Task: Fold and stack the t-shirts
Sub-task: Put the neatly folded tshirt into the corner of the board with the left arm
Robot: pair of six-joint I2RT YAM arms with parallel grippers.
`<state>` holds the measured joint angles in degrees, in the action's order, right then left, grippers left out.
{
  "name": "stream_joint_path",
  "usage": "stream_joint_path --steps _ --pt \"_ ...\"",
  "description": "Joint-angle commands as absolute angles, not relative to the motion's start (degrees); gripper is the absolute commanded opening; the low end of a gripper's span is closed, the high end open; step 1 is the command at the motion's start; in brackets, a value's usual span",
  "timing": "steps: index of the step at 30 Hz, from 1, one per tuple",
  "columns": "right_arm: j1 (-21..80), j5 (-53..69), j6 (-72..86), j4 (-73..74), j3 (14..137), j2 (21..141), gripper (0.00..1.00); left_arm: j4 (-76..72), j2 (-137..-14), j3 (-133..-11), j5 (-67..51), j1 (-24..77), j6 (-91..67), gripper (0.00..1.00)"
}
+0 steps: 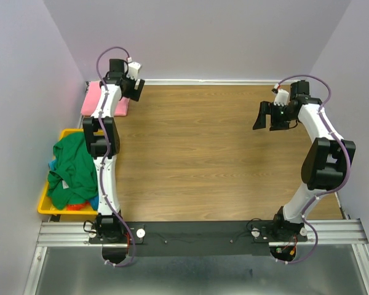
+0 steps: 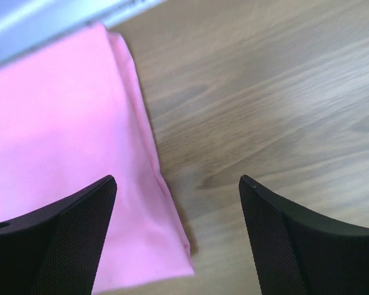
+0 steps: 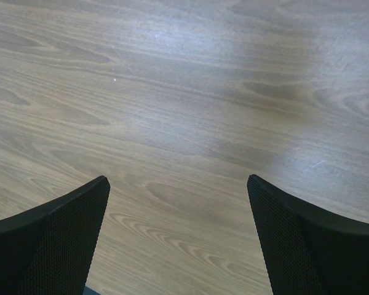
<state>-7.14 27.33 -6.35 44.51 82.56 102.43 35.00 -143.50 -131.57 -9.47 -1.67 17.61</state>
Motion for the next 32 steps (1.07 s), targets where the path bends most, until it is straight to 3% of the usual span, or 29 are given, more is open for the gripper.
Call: stream_joint_path --steps 1,10,22,32 --pt "-7.6 27.2 -8.3 45.5 85.7 102.7 1.0 33.4 -131.0 -136.4 -11.1 -0.2 19.0 0.98" --pt "-7.6 26.4 -9.4 45.5 86.4 101.0 1.0 35.4 -111.6 -124.0 -14.9 6.1 19.9 0.98" --pt "-7.6 27.1 -11.5 45.5 69.7 88.1 1.0 22.2 -84.0 -69.8 -17.0 11.5 15.7 0.98" --pt "-7.6 27.2 -11.9 45.5 60.6 78.9 1.0 17.8 -74.0 -58.0 -14.1 12.3 12.8 0.98"
